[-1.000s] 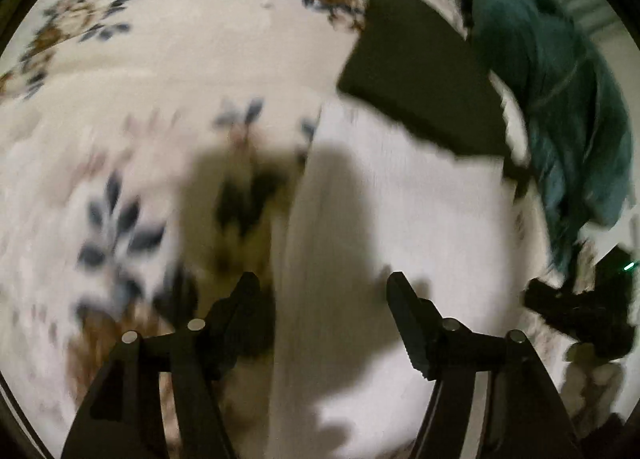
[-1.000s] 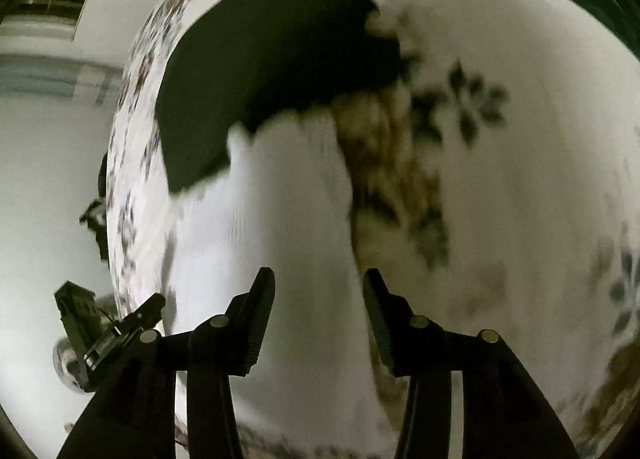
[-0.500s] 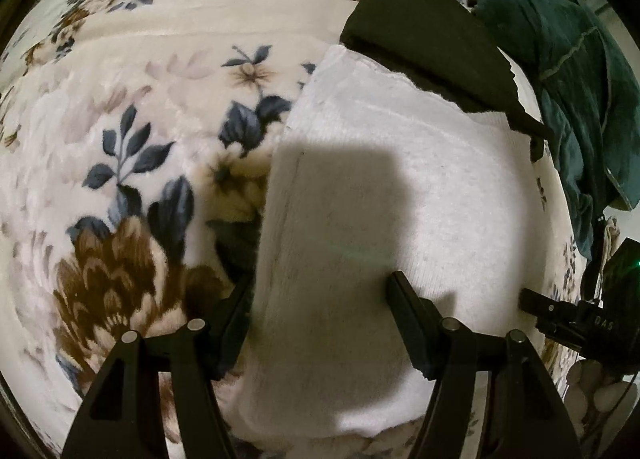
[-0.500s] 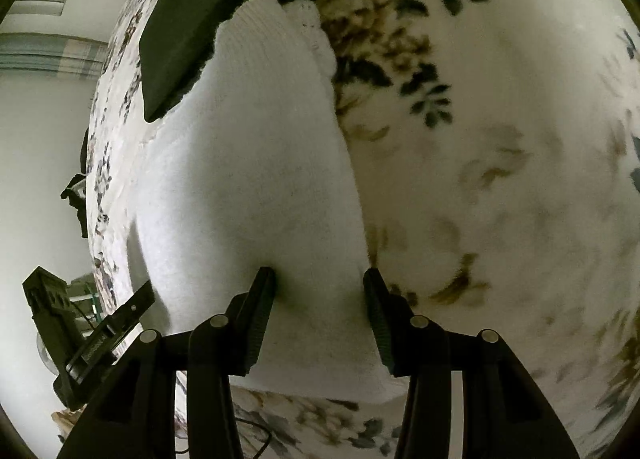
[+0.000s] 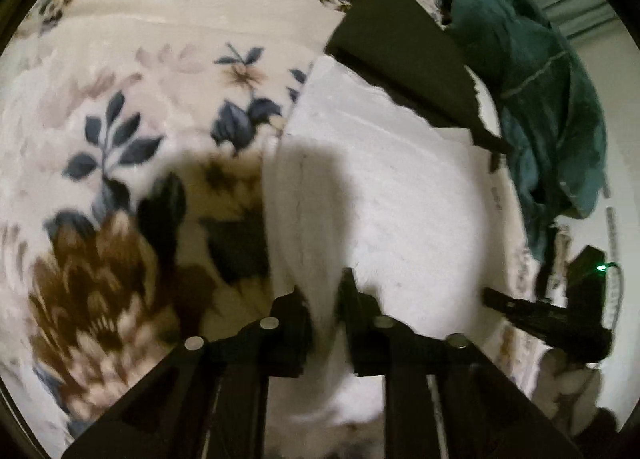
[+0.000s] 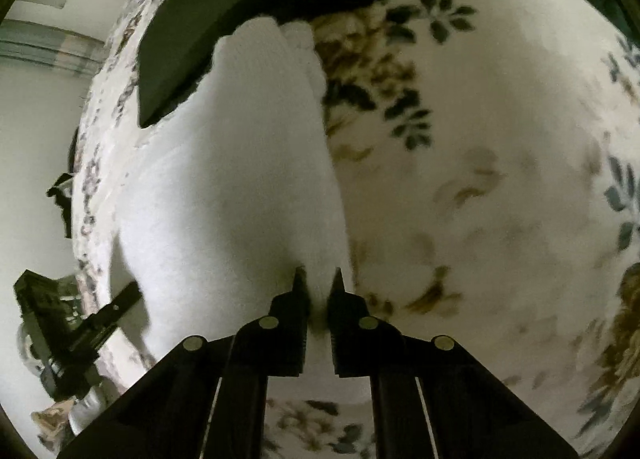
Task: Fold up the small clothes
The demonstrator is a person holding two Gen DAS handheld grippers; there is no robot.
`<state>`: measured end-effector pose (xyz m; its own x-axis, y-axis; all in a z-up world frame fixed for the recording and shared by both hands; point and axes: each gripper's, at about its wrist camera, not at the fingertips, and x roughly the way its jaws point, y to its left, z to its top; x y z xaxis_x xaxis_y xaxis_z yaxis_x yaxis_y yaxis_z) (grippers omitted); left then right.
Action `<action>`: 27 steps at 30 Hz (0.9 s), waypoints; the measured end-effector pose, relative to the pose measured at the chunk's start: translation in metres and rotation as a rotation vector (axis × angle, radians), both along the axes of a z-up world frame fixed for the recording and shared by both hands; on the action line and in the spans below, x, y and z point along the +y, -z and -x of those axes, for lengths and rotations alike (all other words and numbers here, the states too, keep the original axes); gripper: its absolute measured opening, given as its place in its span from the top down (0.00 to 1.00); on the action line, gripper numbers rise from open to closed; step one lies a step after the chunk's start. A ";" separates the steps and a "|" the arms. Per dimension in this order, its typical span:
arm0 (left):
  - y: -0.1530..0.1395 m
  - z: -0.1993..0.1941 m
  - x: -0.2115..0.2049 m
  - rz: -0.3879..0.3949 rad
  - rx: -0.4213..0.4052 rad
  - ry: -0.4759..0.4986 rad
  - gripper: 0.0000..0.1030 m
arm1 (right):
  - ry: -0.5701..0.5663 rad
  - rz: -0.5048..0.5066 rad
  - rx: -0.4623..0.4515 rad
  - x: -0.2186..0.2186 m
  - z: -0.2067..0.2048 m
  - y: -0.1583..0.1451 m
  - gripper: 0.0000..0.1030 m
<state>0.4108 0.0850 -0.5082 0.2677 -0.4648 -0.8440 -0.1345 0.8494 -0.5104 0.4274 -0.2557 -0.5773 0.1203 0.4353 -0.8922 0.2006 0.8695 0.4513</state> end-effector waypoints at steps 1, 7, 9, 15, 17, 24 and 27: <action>-0.003 0.006 0.001 -0.001 0.008 -0.003 0.76 | -0.006 -0.018 0.006 -0.001 0.004 -0.002 0.84; 0.014 0.069 0.005 0.010 0.056 0.032 0.48 | -0.108 -0.024 0.059 -0.004 0.054 0.003 0.53; 0.028 0.079 -0.003 0.024 0.065 0.058 0.48 | -0.141 -0.018 0.095 0.002 0.066 0.019 0.53; 0.029 0.076 -0.019 -0.048 -0.020 0.062 0.90 | -0.142 0.017 0.047 0.015 0.064 0.032 0.95; 0.022 0.075 -0.017 -0.074 -0.039 0.074 0.91 | -0.118 0.069 0.038 0.012 0.065 0.028 0.96; 0.022 0.074 -0.009 0.044 0.032 0.129 0.82 | -0.079 0.044 0.095 -0.003 0.067 0.033 0.96; 0.013 0.082 0.006 0.136 0.049 0.080 0.34 | -0.058 -0.065 0.113 -0.021 0.063 0.024 0.60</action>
<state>0.3286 0.0912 -0.5214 0.1851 -0.5938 -0.7830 -0.0971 0.7818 -0.6159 0.3642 -0.2769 -0.6011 -0.0067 0.4956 -0.8685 0.2032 0.8511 0.4841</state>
